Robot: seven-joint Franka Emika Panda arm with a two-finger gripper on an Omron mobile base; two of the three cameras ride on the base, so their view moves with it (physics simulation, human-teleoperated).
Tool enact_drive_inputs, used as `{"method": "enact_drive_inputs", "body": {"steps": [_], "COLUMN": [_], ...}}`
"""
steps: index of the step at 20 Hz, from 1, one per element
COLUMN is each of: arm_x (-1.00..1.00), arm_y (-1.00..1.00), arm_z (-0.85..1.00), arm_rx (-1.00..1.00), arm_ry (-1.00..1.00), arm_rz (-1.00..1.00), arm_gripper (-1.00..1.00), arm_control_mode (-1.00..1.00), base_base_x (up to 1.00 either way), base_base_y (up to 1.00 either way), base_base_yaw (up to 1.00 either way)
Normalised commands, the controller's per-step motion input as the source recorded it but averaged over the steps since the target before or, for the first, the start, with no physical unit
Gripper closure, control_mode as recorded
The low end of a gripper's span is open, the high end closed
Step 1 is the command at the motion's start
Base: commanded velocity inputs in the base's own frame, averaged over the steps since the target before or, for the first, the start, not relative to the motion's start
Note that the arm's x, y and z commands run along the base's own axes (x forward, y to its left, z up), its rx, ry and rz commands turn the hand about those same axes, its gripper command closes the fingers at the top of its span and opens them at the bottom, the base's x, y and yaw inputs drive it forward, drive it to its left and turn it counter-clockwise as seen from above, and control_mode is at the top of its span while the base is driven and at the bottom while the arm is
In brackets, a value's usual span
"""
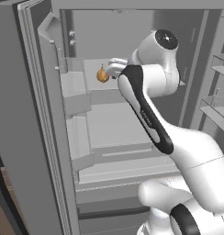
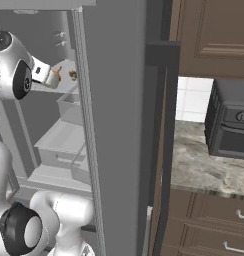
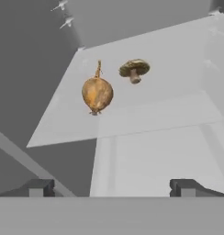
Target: Gather the onion and mushroom from the fridge and place them on a tray on the dining counter. Then gather the chicken drumstick and fish from the fridge and place them on the other tray.
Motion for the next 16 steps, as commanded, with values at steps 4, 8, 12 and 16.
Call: {"method": "enact_drive_inputs", "body": {"steps": [4, 8, 12, 16], "arm_x": [0.49, 0.45, 0.45, 0.36], "arm_y": [0.22, 0.2, 0.1, 0.03], "arm_z": [-0.03, -0.11, -0.17, -0.21], "arm_rx": [0.0, -0.01, -0.01, -0.01], "arm_ry": [0.02, 0.01, 0.02, 0.0], "arm_rz": [0.0, 0.0, 0.0, 0.0], "arm_gripper": [-1.0, -1.0, -1.0, -1.0], "arm_control_mode": [-1.0, -1.0, -1.0, -1.0], "base_base_x": [0.0, 0.0, 0.0, 0.0], "base_base_y": [0.0, 0.0, 0.0, 0.0], "base_base_yaw": [0.0, 0.0, 0.0, 0.0]}}
